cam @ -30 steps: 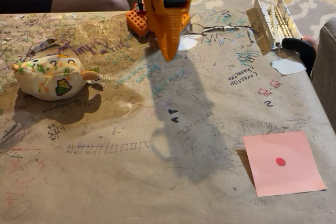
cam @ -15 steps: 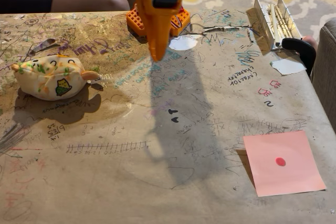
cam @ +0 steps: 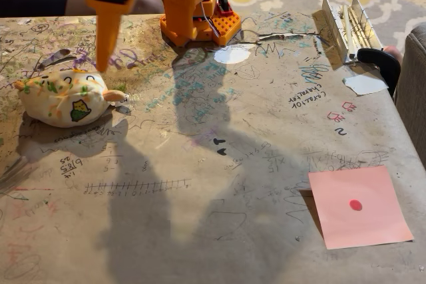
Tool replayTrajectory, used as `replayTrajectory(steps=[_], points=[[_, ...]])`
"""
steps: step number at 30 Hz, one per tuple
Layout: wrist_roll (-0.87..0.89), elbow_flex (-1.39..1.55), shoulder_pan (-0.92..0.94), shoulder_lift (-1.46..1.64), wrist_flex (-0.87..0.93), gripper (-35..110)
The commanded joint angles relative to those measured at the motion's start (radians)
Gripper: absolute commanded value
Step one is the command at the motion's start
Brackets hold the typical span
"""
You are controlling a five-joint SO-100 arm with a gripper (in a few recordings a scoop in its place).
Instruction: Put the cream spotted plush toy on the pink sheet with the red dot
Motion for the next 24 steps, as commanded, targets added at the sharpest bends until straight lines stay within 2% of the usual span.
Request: replayTrajectory(steps=[1,8,24], points=[[-0.037,-0.095,0.044,-0.052,-0.021,30],[-0.169,-0.118,0.207,-0.192,-0.084,31],[-0.19,-0.324,0.186,-0.6,-0.15,31]])
